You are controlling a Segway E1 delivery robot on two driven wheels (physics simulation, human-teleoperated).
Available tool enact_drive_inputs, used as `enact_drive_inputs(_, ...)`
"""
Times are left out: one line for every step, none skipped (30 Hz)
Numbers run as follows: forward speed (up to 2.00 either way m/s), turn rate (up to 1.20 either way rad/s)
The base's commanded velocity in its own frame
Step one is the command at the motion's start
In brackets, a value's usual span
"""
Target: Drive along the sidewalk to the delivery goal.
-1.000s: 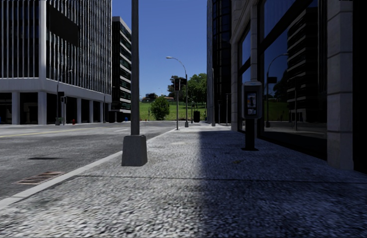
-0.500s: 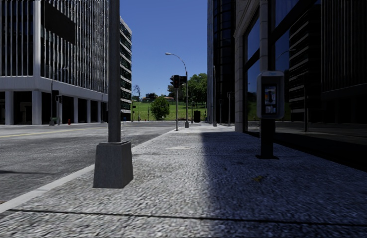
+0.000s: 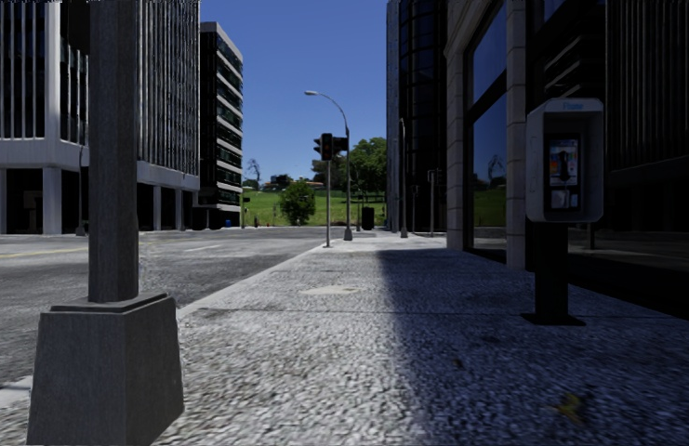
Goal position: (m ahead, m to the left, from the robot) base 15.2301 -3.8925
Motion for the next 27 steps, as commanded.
enact_drive_inputs(2.0,-0.25)
enact_drive_inputs(2.0,-0.25)
enact_drive_inputs(2.0,-0.25)
enact_drive_inputs(2.0,-0.25)
enact_drive_inputs(2.0,-0.25)
enact_drive_inputs(2.0,-0.25)
enact_drive_inputs(2.0,-0.25)
enact_drive_inputs(2.0,-0.25)
enact_drive_inputs(2.0,-0.25)
enact_drive_inputs(2.0,-0.25)
enact_drive_inputs(2.0,-0.25)
enact_drive_inputs(2.0,-0.25)
enact_drive_inputs(2.0,-0.25)
enact_drive_inputs(2.0,-0.25)
enact_drive_inputs(2.0,-0.25)
enact_drive_inputs(2.0,-0.2)
enact_drive_inputs(2.0,-0.16)
enact_drive_inputs(2.0,0.0)
enact_drive_inputs(2.0,0.0)
enact_drive_inputs(2.0,0.0)
enact_drive_inputs(2.0,0.0)
enact_drive_inputs(2.0,0.0)
enact_drive_inputs(2.0,0.0)
enact_drive_inputs(2.0,0.0)
enact_drive_inputs(2.0,0.0)
enact_drive_inputs(2.0,0.0)
enact_drive_inputs(2.0,0.0)
